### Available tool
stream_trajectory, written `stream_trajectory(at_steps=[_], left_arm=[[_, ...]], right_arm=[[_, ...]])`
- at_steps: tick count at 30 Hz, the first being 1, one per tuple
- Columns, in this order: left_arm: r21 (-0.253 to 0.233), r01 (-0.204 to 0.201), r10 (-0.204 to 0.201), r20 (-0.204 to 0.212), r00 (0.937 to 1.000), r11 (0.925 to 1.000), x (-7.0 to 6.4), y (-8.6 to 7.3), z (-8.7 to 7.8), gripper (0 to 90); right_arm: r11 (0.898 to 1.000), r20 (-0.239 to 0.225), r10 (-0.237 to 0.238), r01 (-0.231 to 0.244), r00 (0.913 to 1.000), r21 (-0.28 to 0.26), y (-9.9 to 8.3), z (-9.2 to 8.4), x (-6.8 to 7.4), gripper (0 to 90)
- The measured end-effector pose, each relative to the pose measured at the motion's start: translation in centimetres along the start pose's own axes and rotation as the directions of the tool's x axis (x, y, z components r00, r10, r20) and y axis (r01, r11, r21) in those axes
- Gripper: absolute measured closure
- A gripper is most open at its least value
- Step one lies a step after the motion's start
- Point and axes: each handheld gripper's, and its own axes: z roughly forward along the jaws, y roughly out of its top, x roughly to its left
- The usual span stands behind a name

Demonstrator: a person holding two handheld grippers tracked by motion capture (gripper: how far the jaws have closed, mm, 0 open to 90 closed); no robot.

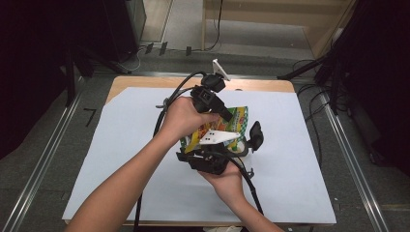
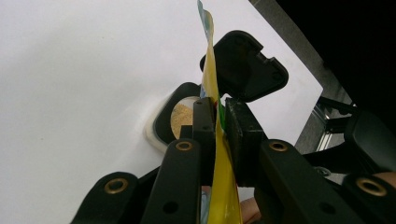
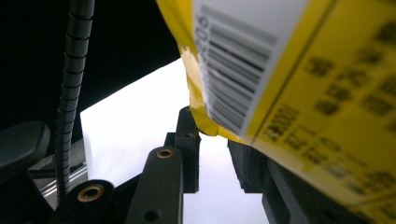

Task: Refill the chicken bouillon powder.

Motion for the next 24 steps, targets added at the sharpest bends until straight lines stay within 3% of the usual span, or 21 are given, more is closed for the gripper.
stream_trajectory(at_steps=[24], left_arm=[[0.006,0.006,-0.006,0.004,1.0000,1.0000,0.28,0.16,0.28,83.1]], right_arm=[[1.000,-0.001,0.005,-0.005,1.0000,0.001,-0.02,-0.01,0.05,75.6]])
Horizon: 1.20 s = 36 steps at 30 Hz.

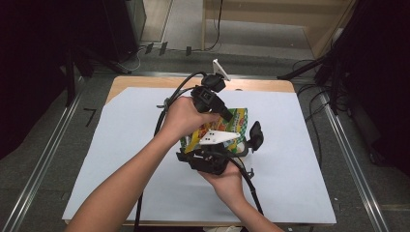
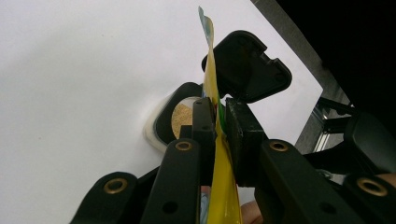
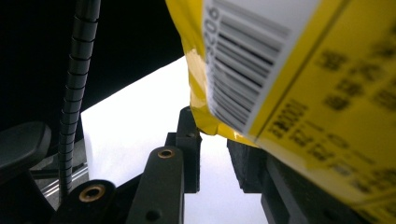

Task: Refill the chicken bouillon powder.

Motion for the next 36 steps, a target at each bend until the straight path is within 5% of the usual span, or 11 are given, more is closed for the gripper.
stream_trajectory(at_steps=[36], left_arm=[[0.004,-0.016,0.016,0.000,0.9999,0.9999,-0.58,0.10,0.27,83.5]], right_arm=[[0.999,0.013,-0.033,0.033,0.9994,-0.004,-0.25,0.30,0.25,73.8]])
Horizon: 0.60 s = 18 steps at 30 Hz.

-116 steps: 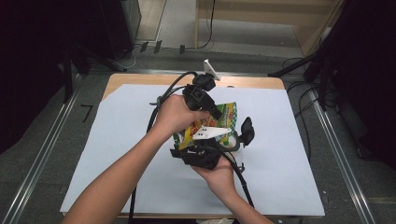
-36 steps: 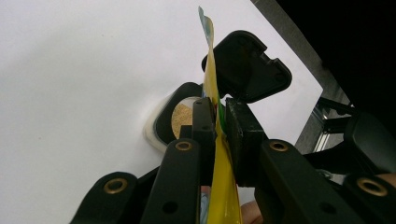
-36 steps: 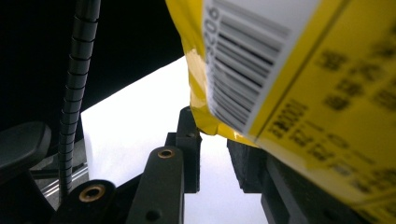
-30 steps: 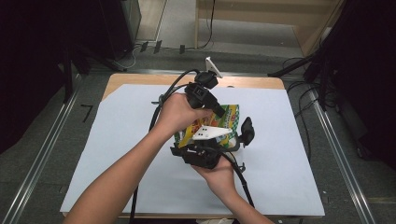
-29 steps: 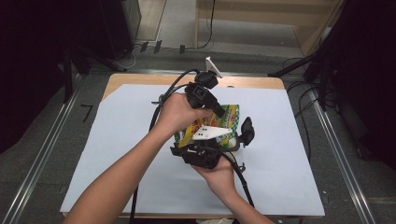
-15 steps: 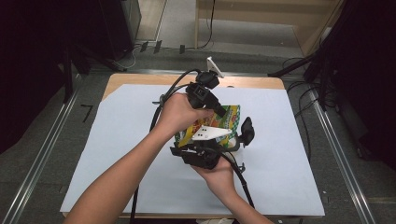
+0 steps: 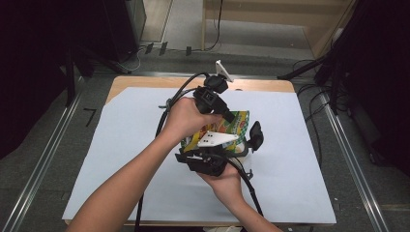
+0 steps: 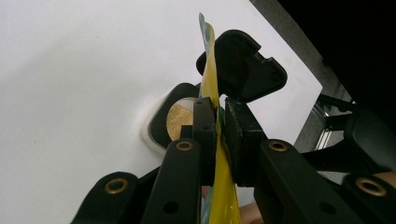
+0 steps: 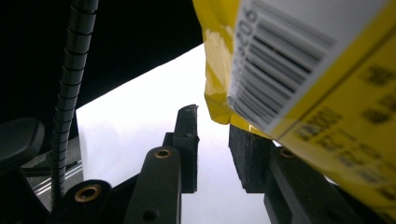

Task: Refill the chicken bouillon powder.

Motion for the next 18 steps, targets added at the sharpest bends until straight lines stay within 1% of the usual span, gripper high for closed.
stream_trajectory(at_steps=[10,14,15,16,18], left_arm=[[-0.006,0.006,-0.006,-0.004,1.0000,1.0000,0.08,-0.13,-0.08,83.6],[-0.006,0.004,-0.005,-0.005,1.0000,1.0000,0.09,-0.14,-0.18,83.6],[-0.012,0.008,-0.008,-0.005,1.0000,0.9999,0.11,-0.17,-0.19,83.6],[-0.013,0.008,-0.008,-0.012,0.9999,0.9999,0.17,-0.18,-0.23,83.6],[-0.014,0.011,-0.011,-0.014,0.9998,0.9999,0.19,-0.20,-0.29,83.7]], right_arm=[[1.000,0.006,-0.011,0.011,0.9999,0.002,0.00,0.07,0.08,73.6],[1.000,0.013,-0.014,0.014,0.9998,0.000,0.00,0.06,0.08,73.5],[1.000,0.016,-0.016,0.016,0.9998,0.000,-0.01,0.06,0.07,73.6],[1.000,0.024,-0.019,0.019,0.9995,-0.001,0.00,0.04,0.01,74.0],[1.000,0.028,-0.019,0.019,0.9994,-0.001,0.02,0.01,-0.03,74.2]])
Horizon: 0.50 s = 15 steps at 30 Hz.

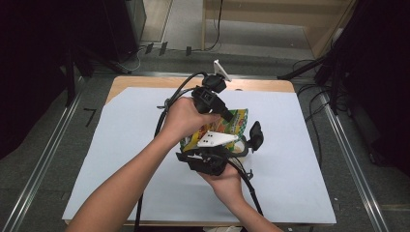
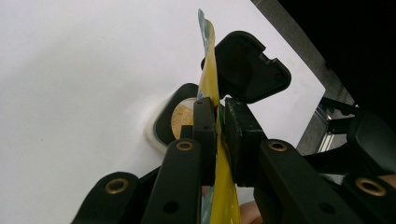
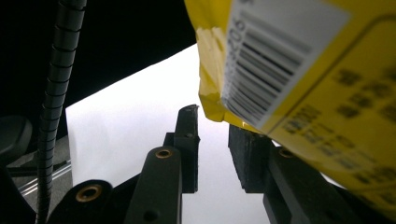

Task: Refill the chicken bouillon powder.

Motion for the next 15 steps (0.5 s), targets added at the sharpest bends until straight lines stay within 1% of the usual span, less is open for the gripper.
stream_trajectory(at_steps=[7,15], left_arm=[[0.001,-0.003,0.003,-0.003,1.0000,1.0000,-0.07,-0.03,-0.03,83.7],[0.003,0.001,-0.001,0.000,1.0000,1.0000,-0.06,-0.03,-0.03,84.0]], right_arm=[[1.000,0.009,-0.003,0.003,1.0000,-0.005,-0.01,0.02,-0.01,74.2],[1.000,0.008,-0.005,0.005,1.0000,-0.005,-0.07,-0.01,0.08,74.1]])
